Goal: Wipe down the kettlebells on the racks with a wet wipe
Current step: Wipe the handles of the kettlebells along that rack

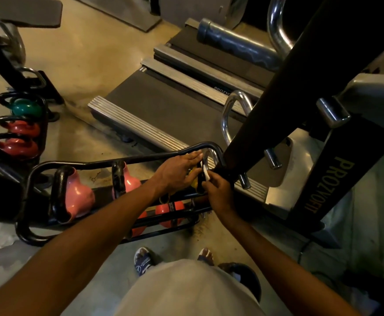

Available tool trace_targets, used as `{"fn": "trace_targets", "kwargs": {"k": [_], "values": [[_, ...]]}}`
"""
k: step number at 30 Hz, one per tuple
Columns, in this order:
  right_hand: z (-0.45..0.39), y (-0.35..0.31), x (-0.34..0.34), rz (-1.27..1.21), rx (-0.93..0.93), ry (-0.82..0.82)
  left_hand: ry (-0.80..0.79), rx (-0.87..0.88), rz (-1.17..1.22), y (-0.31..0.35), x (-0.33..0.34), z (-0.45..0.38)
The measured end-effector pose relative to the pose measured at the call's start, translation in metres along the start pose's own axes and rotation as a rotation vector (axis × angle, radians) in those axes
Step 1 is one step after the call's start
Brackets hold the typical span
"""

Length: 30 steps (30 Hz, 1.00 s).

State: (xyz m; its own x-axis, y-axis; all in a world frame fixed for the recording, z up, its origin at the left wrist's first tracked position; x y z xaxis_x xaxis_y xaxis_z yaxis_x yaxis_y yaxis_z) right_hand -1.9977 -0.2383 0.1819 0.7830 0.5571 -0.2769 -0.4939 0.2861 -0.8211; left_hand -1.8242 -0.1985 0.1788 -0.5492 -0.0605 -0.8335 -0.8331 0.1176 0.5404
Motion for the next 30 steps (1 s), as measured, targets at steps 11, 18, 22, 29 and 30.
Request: {"fn": "trace_targets", "kwargs": {"k": [11, 18, 22, 29, 30], "values": [[0.044, 0.061, -0.008, 0.956, -0.67, 0.103, 0.043, 0.004, 0.006, 0.005, -0.002, 0.002], [0.031, 0.054, -0.022, 1.304, -1.04, 0.063, 0.012, 0.007, 0.023, 0.003, -0.003, 0.001], [0.025, 0.032, -0.009, 1.229, -1.127, -0.012, -0.011, -0.018, 0.045, 0.003, -0.004, 0.001], [0.019, 0.029, -0.023, 1.279, -1.116, -0.012, -0.022, -0.038, 0.049, 0.005, -0.005, 0.003], [0.017, 0.03, -0.026, 1.285, -1.092, 0.024, -0.027, -0.04, 0.049, 0.005, -0.005, 0.003]]}}
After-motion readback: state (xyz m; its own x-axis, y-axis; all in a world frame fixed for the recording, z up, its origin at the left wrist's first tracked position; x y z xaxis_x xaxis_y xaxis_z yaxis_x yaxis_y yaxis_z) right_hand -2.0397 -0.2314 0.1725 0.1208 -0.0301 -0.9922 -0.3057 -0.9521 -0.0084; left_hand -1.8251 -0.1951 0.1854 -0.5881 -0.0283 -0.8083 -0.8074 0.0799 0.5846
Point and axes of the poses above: each hand's wrist, its own z-axis away from the middle knuckle, its own x-axis out of the palm, y = z × x, the point moved 2 cm from there along -z, towards the middle knuckle, and after that the axes turned 13 degrees about x, right-handed, at the moved point
